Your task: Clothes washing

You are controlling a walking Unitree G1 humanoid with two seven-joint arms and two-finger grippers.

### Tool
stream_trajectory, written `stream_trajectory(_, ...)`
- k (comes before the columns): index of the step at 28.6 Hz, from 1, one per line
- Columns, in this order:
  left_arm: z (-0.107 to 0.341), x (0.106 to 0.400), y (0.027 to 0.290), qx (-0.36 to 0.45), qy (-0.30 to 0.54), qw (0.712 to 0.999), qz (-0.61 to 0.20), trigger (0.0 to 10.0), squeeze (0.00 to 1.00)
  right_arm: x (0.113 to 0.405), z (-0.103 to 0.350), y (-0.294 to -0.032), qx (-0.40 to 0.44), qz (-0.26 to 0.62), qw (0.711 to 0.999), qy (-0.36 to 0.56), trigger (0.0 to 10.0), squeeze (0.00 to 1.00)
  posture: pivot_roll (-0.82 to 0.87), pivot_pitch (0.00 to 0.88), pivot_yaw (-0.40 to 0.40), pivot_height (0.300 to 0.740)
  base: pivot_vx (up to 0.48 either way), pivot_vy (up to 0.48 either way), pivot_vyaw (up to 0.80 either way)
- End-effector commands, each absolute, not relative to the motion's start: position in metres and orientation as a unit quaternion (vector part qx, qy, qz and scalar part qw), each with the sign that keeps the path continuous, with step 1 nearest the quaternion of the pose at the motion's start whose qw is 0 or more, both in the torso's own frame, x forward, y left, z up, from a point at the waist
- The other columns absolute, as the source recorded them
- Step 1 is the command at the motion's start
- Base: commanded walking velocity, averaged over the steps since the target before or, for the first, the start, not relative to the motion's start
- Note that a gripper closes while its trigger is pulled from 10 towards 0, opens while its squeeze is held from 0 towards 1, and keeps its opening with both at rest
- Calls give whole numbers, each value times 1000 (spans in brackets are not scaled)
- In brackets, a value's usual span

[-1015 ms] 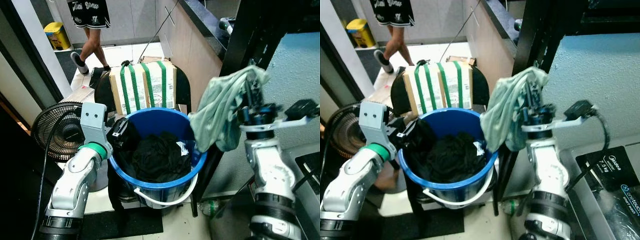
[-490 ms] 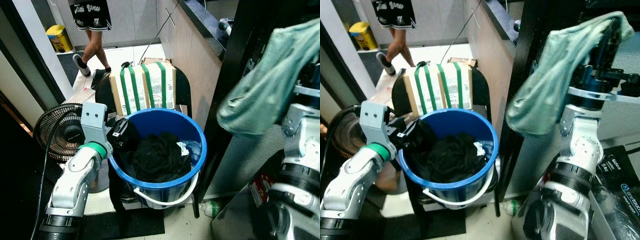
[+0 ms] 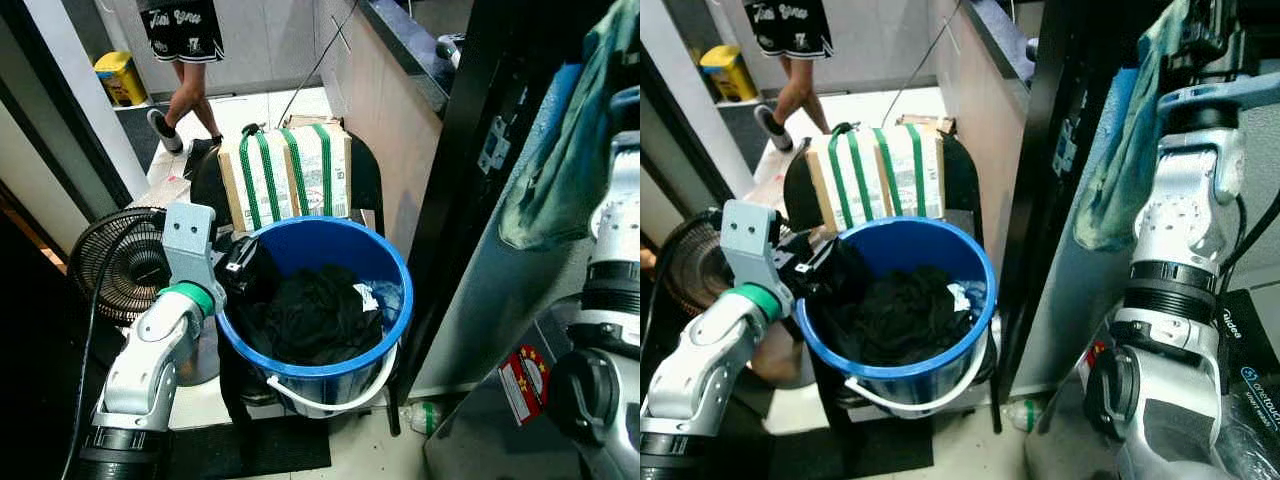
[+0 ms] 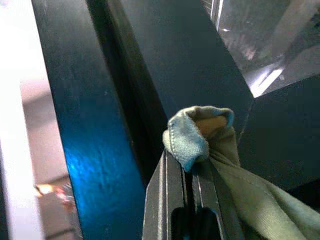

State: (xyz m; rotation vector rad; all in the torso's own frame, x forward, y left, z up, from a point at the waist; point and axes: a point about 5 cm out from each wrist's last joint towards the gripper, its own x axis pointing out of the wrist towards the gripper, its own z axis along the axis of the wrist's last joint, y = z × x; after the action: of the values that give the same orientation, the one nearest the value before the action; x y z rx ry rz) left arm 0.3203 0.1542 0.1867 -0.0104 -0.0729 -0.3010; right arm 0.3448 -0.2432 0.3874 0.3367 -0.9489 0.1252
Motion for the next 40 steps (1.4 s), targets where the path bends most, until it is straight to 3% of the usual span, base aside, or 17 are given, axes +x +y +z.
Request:
stream_trajectory(1,199,321,155,15,-60,987,-149,10000,0,361,371,-230,124,52,920,-368,4039,0,135,0,69,740,0,0,0)
stream_trajectory(2,203,322,154,23,-67,986,-152,10000,0,369,359,-227,105,47,940,-322,4039,0,135,0,69,740,0,0,0)
stream_trajectory(3,213,326,153,15,-83,986,-145,10000,0,374,337,-222,108,53,953,-279,10000,0,135,0,69,740,0,0,0)
stream_trajectory(8,229,332,151,7,-103,986,-129,10000,0,371,292,-195,78,94,963,-242,10000,0,124,0,58,740,0,0,0)
stream_trajectory(13,216,330,141,7,-84,986,-147,10000,0,361,255,-166,88,108,966,-215,10000,0,102,0,86,740,0,0,0)
stream_trajectory(20,215,331,134,-7,-83,984,-156,10000,0,355,248,-156,107,114,968,-199,10000,0,93,0,101,740,0,0,0)
stream_trajectory(25,215,331,132,-11,-83,982,-167,10000,0,346,247,-148,182,183,944,-205,10000,0,94,0,100,740,0,0,0)
stream_trajectory(27,215,329,133,-8,-83,983,-165,10000,0,329,249,-145,238,261,909,-220,10000,0,102,0,97,740,0,0,0)
stream_trajectory(31,214,320,137,2,-88,983,-160,10000,0,307,249,-134,264,324,880,-226,10000,0,100,0,99,740,0,0,0)
stream_trajectory(34,210,312,144,8,-83,985,-153,10000,0,311,236,-138,265,254,906,-213,10000,0,100,0,101,740,0,0,0)
stream_trajectory(40,213,314,159,7,-86,989,-119,10000,0,317,225,-140,232,218,927,-197,10000,0,107,0,84,740,0,0,0)
